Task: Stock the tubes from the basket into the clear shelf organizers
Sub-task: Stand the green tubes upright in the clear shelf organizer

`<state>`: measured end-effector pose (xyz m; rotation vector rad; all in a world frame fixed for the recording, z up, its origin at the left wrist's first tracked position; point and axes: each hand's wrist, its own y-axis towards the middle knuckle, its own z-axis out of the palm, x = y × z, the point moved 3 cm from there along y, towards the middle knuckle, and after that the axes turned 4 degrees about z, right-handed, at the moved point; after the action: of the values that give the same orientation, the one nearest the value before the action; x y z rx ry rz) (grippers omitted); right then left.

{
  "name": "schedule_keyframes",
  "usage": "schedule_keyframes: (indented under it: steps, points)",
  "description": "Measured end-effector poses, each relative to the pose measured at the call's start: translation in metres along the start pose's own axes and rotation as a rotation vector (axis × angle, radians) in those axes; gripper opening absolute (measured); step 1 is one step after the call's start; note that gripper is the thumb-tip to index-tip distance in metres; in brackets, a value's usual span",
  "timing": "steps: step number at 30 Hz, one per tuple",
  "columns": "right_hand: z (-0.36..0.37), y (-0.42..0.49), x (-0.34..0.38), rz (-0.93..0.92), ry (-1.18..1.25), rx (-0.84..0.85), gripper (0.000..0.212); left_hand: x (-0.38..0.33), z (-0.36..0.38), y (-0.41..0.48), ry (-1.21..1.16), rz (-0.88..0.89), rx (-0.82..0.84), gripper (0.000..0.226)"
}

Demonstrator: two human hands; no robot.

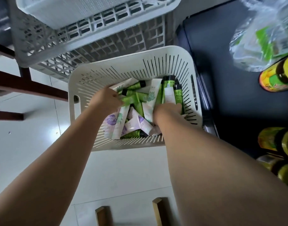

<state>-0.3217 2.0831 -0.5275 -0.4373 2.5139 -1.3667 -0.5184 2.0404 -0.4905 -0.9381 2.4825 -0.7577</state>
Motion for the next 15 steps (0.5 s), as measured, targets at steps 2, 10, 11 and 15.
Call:
schedule_keyframes:
  steps: [2, 10, 11, 15]
  points:
    - [0.002, -0.003, 0.001, -0.043, -0.097, 0.024, 0.043, -0.002, 0.001, -0.004, -0.141, -0.053, -0.017, 0.009]
    - [0.007, 0.001, -0.003, -0.069, 0.237, 0.214, 0.041, -0.012, 0.015, -0.014, -1.010, -0.280, 0.105, 0.024]
    - [0.005, -0.003, -0.009, -0.065, 0.400, 0.175, 0.029, -0.013, 0.015, -0.017, -1.049, -0.274, 0.087, 0.024]
    - [-0.013, -0.025, -0.035, -0.059, 1.039, 0.002, 0.024, -0.021, 0.013, -0.036, -1.118, -0.206, 0.070, 0.012]
